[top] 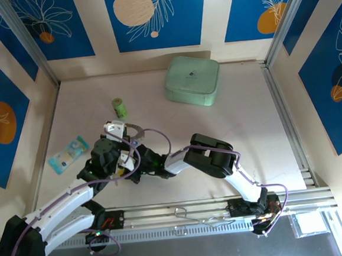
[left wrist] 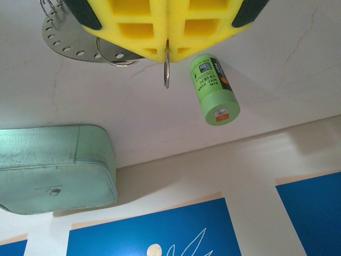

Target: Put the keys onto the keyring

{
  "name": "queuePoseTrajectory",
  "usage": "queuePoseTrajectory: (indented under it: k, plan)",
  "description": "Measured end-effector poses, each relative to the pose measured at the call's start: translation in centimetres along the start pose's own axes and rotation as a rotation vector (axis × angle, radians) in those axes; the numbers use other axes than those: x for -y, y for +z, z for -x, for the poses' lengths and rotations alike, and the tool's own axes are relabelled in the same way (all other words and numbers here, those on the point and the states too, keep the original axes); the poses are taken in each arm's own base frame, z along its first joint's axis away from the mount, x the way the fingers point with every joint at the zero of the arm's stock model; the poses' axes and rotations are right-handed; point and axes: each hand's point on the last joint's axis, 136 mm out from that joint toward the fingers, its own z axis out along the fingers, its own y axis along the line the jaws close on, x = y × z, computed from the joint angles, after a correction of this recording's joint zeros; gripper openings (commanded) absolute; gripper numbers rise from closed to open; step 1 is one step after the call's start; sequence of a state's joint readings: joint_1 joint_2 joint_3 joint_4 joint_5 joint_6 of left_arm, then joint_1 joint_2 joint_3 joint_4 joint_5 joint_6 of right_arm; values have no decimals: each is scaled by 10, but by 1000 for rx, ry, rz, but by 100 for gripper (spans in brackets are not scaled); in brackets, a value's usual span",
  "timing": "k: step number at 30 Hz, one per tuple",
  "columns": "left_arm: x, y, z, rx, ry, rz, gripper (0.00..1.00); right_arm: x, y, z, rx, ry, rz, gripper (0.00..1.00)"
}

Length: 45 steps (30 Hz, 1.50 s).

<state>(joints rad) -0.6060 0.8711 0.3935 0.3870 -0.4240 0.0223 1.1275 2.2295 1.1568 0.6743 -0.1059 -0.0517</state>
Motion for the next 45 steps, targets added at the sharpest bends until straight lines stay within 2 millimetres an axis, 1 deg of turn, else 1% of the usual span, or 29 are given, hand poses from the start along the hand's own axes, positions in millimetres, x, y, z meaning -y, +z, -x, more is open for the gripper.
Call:
queuePoseTrajectory:
  k: [3,6,9,12,14,16,18,21,24,29,33,35,37,39,41,45]
  plan:
    - [0,-1,1,3,2,-3,0,-2,-3,-2,-4,-2,3,0]
    - [5,-2,3,10,7,-35,0,-7,-19,-7,-31,7,-3,0]
    - [15,-3,5,19,10,-93,0,-16,-52,-11,-68,22,-22,0]
    - [27,-4,6,26,30,-163,0,-22,-88,-7,-81,38,-63,0]
    - [35,-5,6,31,39,-207,0,-25,-108,-7,-93,60,-91,0]
    - [43,-5,6,37,50,-252,0,-26,-126,-16,-126,102,-130,0]
    - [52,-4,4,36,59,-300,0,-25,-143,-33,-177,154,-175,0]
    - [63,-3,-1,22,65,-355,0,-23,-164,-59,-257,232,-243,0]
    - [72,-2,-10,-3,71,-398,0,-16,-181,-78,-322,312,-311,0]
    - [79,-2,-14,-16,73,-439,0,-7,-199,-96,-386,421,-379,0]
    - [81,-2,-10,-8,71,-451,0,-8,-206,-103,-416,481,-383,0]
    - [82,-2,-9,-6,71,-453,0,-8,-208,-105,-433,509,-379,4]
    - [82,-1,-10,-7,71,-453,0,-9,-211,-105,-454,540,-369,12]
    - [82,-1,-10,-9,71,-453,0,-9,-213,-104,-481,572,-360,23]
    - [83,-1,-10,-9,71,-455,0,-9,-214,-101,-499,597,-347,30]
    - [83,-1,-10,-8,71,-459,0,-4,-218,-96,-523,646,-322,37]
